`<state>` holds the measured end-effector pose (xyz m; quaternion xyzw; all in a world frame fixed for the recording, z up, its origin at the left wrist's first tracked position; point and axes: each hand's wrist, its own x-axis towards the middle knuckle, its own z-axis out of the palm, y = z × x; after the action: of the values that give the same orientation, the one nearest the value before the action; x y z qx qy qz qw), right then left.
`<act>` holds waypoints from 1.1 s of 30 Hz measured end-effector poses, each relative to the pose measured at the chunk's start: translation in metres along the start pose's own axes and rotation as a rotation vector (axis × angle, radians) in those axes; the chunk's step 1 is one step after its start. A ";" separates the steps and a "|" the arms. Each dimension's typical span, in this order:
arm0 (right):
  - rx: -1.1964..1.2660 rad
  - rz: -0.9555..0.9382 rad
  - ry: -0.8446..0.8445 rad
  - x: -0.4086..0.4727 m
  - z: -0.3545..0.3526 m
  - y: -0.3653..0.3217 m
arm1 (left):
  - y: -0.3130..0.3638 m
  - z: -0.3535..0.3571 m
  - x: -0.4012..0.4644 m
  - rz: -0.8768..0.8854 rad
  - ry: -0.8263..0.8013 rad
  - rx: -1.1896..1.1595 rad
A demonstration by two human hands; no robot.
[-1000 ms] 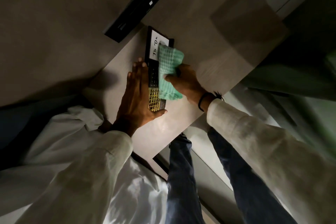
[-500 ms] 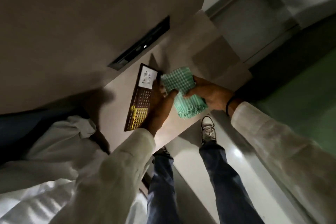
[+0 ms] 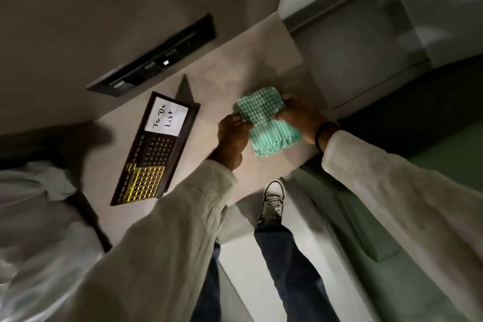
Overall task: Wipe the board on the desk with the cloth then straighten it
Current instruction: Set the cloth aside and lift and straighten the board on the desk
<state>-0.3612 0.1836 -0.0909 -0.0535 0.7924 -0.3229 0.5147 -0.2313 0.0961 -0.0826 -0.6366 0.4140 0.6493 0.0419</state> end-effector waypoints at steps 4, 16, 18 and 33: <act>-0.175 -0.024 0.099 0.008 -0.005 0.006 | -0.005 -0.004 0.008 0.011 -0.005 0.063; -0.200 -0.230 0.100 -0.054 0.084 -0.099 | -0.002 -0.112 -0.092 0.336 0.213 0.477; -0.165 -0.210 0.072 -0.057 0.112 -0.122 | -0.004 -0.133 -0.102 0.214 0.264 0.404; -0.475 -0.108 -0.079 -0.037 0.206 -0.153 | -0.033 -0.253 -0.075 -0.502 0.286 -0.741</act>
<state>-0.2066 -0.0150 -0.0288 -0.2279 0.8214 -0.1525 0.5002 0.0024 0.0034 0.0051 -0.7722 -0.0109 0.6289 -0.0897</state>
